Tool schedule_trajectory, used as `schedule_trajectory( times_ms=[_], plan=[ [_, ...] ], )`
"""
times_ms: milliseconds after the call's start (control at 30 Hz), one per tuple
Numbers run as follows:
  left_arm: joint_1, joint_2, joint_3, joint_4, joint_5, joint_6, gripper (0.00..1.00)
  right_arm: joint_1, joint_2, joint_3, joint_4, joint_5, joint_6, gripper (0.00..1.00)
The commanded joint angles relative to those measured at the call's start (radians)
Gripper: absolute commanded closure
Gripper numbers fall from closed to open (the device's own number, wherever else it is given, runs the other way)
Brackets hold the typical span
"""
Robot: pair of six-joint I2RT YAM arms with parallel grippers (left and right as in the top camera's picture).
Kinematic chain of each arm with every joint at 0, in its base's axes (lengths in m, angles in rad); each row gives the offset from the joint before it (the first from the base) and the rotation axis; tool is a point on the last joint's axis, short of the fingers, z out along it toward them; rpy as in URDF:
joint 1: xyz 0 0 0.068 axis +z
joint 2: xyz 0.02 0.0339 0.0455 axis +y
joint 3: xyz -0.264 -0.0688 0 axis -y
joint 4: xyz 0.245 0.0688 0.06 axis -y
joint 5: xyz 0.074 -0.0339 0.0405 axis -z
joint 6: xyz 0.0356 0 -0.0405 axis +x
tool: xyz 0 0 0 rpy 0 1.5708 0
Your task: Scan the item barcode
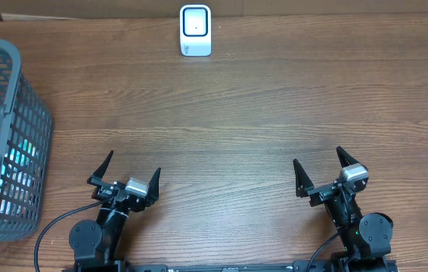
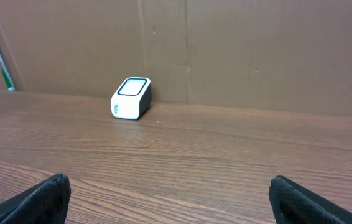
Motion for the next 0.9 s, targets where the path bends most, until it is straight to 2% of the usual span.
schedule_trajectory(
  times_ms=[0, 600, 867],
  plan=[
    [-0.005, -0.011, -0.005, 0.0, -0.003, 0.011, 0.0, 0.004, -0.011, -0.01, 0.003, 0.0, 0.002, 0.0],
    [-0.006, -0.011, -0.005, 0.001, 0.009, 0.01, 0.0, 0.004, -0.011, -0.01, 0.003, 0.0, 0.002, 0.0],
    [-0.006, -0.011, -0.005, 0.001, 0.021, -0.097, 0.0, 0.004, -0.011, -0.01, 0.003, 0.0, 0.002, 0.0]
  ],
)
